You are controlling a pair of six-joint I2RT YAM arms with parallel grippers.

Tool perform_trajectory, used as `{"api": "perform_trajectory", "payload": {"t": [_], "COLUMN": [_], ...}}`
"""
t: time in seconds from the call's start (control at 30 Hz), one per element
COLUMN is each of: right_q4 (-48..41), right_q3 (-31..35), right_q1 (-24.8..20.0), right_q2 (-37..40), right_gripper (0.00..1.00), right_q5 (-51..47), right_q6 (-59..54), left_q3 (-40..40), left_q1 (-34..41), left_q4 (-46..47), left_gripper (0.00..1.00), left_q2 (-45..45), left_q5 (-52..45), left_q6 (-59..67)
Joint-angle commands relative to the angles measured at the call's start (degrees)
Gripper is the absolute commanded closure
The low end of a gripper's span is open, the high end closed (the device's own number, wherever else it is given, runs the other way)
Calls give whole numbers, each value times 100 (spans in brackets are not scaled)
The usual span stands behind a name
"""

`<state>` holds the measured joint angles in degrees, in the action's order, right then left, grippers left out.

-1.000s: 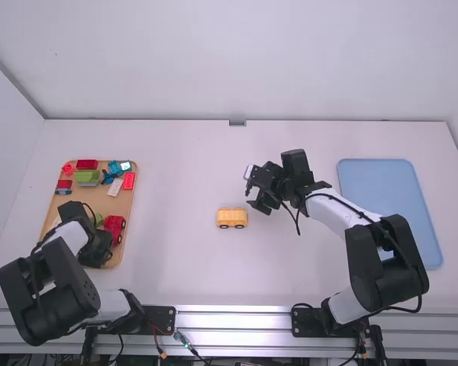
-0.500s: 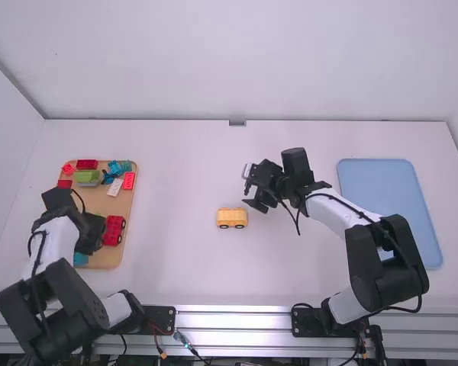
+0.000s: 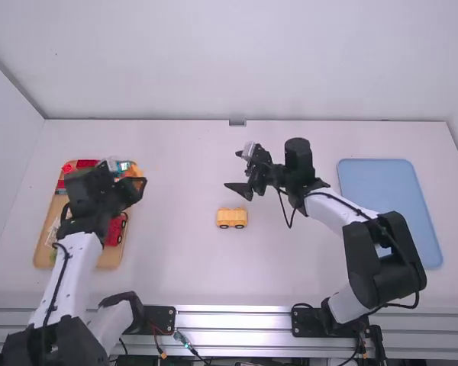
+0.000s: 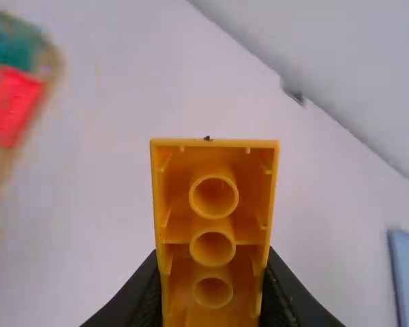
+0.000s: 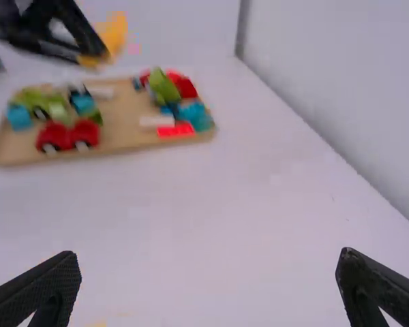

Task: Assemble lego blocks to make yellow taxi

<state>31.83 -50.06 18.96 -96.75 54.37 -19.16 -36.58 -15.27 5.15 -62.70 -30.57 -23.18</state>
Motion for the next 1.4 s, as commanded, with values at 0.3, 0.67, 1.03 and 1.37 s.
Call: {"api": "perform_trajectory", "payload": {"t": [0.3,0.67,1.03,1.37], "right_q4": [2776,2830,1700,1694], "right_q3": [-57,-208,-785,-772], "right_q1": [20,37,350,343], "right_q2": [-876,-894,-977,-977], "right_gripper": [0,9,30,46], "right_q5": [1928,1486,1504,1788], "right_q6": [3403,4325,3569,3512], "left_q3": [48,44,46,46], "left_q1": [1283,1576,1904,1902], "left_q4": [-2870,-5517,-5781,-5794], "left_gripper": [93,92,91,91], "left_q2": [-1722,-2846,-2955,-2955], "left_q5": [-2922,-4299,-4301,-4203], "left_q6": [1222,791,946,973]}}
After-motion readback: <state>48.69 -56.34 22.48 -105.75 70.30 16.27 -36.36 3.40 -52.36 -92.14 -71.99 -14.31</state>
